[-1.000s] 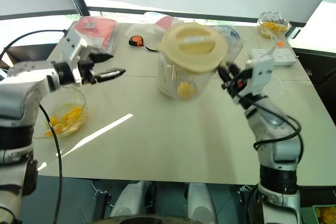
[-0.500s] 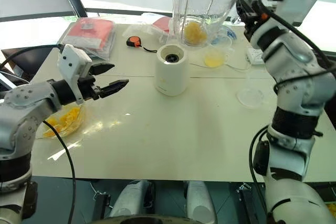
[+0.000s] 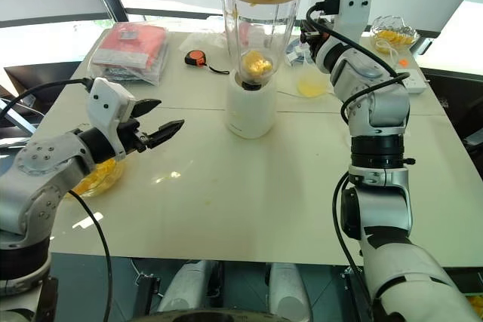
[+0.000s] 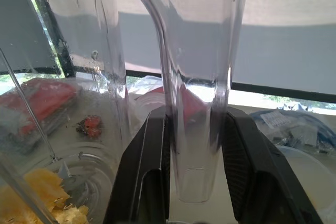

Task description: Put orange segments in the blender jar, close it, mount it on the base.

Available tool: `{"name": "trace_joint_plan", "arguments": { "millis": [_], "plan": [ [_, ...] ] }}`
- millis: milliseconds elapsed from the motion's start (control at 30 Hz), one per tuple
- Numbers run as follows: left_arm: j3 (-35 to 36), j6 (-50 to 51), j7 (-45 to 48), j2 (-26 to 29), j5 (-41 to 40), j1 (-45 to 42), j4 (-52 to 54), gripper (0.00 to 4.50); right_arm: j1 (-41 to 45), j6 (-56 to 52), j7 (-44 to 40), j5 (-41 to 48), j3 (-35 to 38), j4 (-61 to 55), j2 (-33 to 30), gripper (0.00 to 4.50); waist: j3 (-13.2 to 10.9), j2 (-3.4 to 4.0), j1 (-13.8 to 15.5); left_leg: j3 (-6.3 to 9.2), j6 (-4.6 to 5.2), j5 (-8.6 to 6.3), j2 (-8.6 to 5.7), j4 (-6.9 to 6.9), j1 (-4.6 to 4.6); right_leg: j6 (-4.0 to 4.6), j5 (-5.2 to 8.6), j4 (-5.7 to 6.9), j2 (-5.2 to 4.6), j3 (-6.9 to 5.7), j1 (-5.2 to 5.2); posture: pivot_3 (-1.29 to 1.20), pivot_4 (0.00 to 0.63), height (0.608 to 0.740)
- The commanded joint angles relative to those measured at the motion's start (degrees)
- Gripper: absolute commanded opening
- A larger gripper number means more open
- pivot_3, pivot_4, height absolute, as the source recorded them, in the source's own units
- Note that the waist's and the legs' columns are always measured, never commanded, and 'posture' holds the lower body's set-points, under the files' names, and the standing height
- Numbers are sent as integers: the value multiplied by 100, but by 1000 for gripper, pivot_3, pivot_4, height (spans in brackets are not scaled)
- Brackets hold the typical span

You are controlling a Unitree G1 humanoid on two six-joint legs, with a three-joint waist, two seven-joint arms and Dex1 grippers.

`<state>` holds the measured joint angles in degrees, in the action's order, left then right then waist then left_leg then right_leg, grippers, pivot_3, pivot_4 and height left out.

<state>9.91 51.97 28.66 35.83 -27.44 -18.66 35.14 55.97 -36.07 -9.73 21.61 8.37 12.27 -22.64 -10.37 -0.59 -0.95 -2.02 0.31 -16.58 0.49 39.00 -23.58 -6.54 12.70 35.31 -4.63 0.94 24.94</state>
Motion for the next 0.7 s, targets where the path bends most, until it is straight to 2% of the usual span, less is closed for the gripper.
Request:
{"name": "trace_joint_plan", "arguments": {
  "millis": [33,500,700],
  "plan": [
    [32,-103,-35,51,-46,-31,231,3556,260,282,-80,-91,86,-65,26,801,0,1,-5,2,-2,1,2,0,1,0,-1,2,3,-1,0,0,150,740],
    [-76,-185,-37,49,-17,-77,31,3556,-119,178,-256,-253,-92,-539,240,801,0,1,-10,2,-6,4,2,0,9,1,-2,17,5,-1,0,0,150,740],
    [-179,-274,-115,-2,41,-165,-95,3556,-198,490,-104,-754,-297,-160,349,801,0,1,-18,2,-6,4,2,1,9,1,-2,18,6,-1,0,0,150,740]
  ]
}}
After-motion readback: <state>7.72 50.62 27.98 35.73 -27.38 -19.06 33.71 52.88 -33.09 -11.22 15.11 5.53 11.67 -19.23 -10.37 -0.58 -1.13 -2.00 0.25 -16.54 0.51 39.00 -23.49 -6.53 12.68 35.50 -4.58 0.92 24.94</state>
